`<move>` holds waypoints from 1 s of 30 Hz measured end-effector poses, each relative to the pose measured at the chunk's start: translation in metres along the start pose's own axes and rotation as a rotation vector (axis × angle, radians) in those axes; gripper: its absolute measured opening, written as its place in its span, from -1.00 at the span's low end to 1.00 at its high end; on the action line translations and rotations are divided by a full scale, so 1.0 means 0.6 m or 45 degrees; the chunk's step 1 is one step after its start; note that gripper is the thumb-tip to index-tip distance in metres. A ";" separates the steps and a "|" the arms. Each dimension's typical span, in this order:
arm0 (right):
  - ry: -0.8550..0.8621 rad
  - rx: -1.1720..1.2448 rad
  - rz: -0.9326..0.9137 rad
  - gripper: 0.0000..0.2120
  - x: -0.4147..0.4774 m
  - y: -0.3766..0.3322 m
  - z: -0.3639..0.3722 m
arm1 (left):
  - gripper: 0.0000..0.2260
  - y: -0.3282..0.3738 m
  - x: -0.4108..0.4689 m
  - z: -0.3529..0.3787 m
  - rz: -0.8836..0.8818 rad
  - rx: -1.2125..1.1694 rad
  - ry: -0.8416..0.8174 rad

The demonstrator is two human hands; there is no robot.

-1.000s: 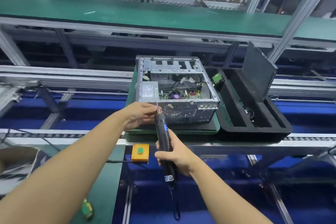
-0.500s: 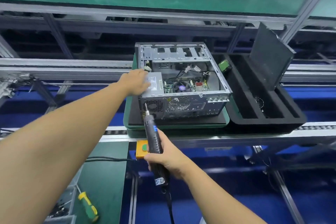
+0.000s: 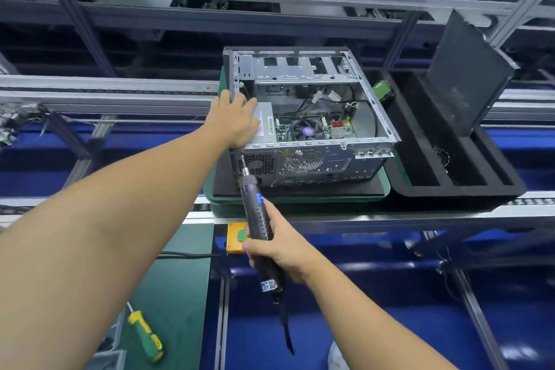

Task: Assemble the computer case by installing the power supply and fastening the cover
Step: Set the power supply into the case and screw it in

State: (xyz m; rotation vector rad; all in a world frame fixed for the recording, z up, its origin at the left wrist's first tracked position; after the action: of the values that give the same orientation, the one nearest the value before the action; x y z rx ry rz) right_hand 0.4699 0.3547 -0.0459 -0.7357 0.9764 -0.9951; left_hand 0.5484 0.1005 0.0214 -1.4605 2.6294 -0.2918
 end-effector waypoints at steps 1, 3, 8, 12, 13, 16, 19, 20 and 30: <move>0.002 0.003 -0.002 -0.22 0.001 0.001 0.000 | -0.37 0.000 0.000 0.002 -0.004 -0.011 0.012; 0.011 0.009 -0.002 -0.22 0.001 0.002 -0.002 | -0.36 -0.001 -0.001 0.003 -0.020 -0.033 0.035; 0.022 0.009 0.008 -0.21 -0.004 -0.007 -0.009 | -0.49 0.001 -0.004 0.004 -0.037 -0.052 0.091; 0.004 0.013 0.029 -0.29 -0.007 -0.017 -0.001 | -0.53 0.002 -0.005 0.004 -0.058 -0.102 0.139; -0.004 0.026 0.033 -0.31 -0.007 -0.018 0.003 | -0.54 0.003 -0.005 0.005 -0.062 -0.109 0.153; 0.005 0.062 0.049 -0.33 -0.004 -0.014 0.015 | -0.56 0.004 -0.005 0.006 -0.079 -0.147 0.167; 0.035 0.045 0.067 -0.28 -0.001 -0.010 0.022 | -0.56 0.005 -0.006 0.008 -0.101 -0.170 0.174; 0.041 0.024 0.070 -0.26 0.001 -0.010 0.024 | -0.56 0.005 -0.005 0.009 -0.108 -0.178 0.173; 0.100 -0.177 0.100 -0.03 0.001 -0.027 0.038 | -0.55 0.006 -0.008 0.007 -0.133 -0.209 0.160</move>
State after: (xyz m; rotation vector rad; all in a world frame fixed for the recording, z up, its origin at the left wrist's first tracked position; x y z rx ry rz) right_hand 0.4855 0.3496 -0.0234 -0.7722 1.1435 -0.8996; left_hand 0.5489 0.1058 0.0164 -1.6867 2.7370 -0.1868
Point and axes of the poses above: each hand's wrist, its own x-axis towards the middle knuckle, its own z-axis out of the palm, y = z × x, the point moved 1 cm from there along x, towards the middle knuckle, and after that the axes turned 10 degrees about x, right-handed, at the moved point
